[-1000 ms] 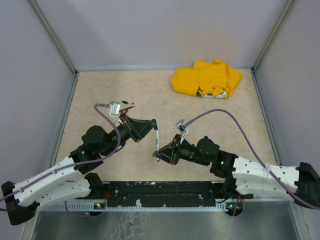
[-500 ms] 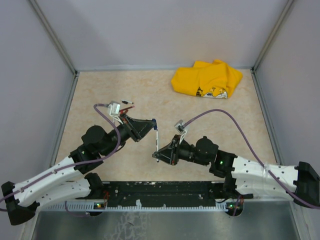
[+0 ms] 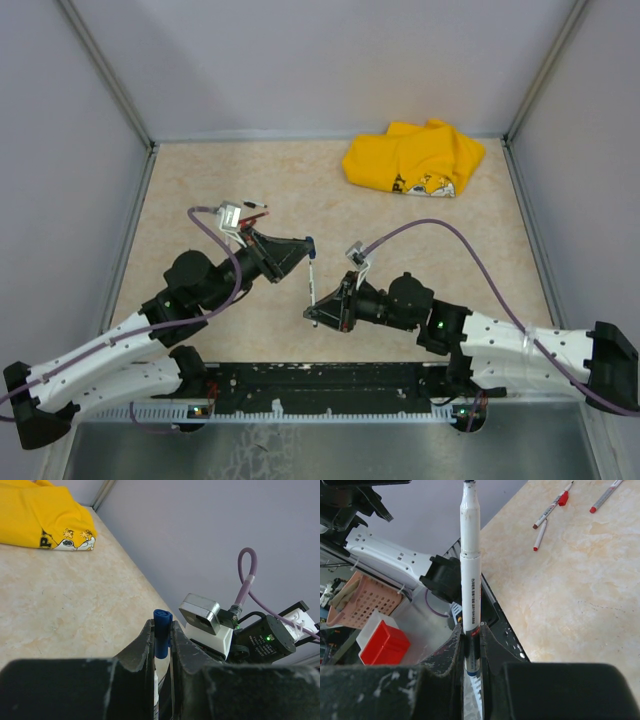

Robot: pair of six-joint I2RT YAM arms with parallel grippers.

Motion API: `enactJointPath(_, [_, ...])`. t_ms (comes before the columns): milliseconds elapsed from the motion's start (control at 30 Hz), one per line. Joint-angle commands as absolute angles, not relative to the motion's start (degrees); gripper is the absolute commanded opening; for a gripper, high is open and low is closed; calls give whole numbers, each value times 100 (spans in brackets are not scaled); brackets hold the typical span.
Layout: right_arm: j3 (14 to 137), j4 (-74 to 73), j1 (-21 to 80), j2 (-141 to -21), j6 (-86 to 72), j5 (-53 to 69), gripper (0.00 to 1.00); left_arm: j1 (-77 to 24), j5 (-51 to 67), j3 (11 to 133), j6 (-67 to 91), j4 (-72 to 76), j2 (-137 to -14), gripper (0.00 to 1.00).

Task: Insert the pens into the pen caps
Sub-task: Insert the pen cap onto the pen.

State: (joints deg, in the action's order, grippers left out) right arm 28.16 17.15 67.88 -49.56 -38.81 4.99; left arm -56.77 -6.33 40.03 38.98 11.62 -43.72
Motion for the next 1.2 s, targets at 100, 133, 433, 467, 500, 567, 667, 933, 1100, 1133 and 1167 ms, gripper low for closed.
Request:
enactJointPath(100, [2835, 1934, 6821, -4833, -3886, 460, 0, -5660, -586, 4141, 3911, 1339, -4318, 9])
enactJointPath(133, [2831, 1928, 6820, -4820, -3889, 446, 0, -5660, -593, 4139, 3911, 1324, -4311, 9])
enactJointPath(433, [2825, 1890, 6821, -4720, -3867, 371, 0, -5660, -633, 4140, 3911, 1278, -4273, 9])
enactJointPath(467, [2828, 1887, 6820, -4720, -3868, 371, 0, -5662, -635, 4142, 3911, 1284, -4279, 9])
enactJointPath(500, [2832, 1877, 6820, -4720, -3863, 374, 0, -5660, -639, 4136, 3918, 1288, -4292, 9])
enactJointPath(567, [2831, 1872, 6825, -4711, -3864, 373, 0, -5660, -623, 4143, 3920, 1299, -4305, 9])
enactJointPath(667, [2845, 1863, 6827, -4702, -3858, 365, 0, -5660, -575, 4148, 3933, 1339, -4344, 9])
enactJointPath(933, [2828, 1838, 6821, -4628, -3855, 274, 0, -5660, -497, 4102, 3939, 1364, -4438, 9])
enactJointPath(1100, [2790, 1790, 6821, -4556, -3850, 221, 0, -5660, -517, 4043, 3946, 1357, -4408, 9])
enactJointPath(1133, [2787, 1777, 6818, -4539, -3851, 200, 0, -5662, -518, 4043, 3946, 1354, -4401, 9])
enactJointPath(1167, [2786, 1758, 6818, -4521, -3850, 182, 0, -5663, -511, 4040, 3946, 1347, -4395, 9])
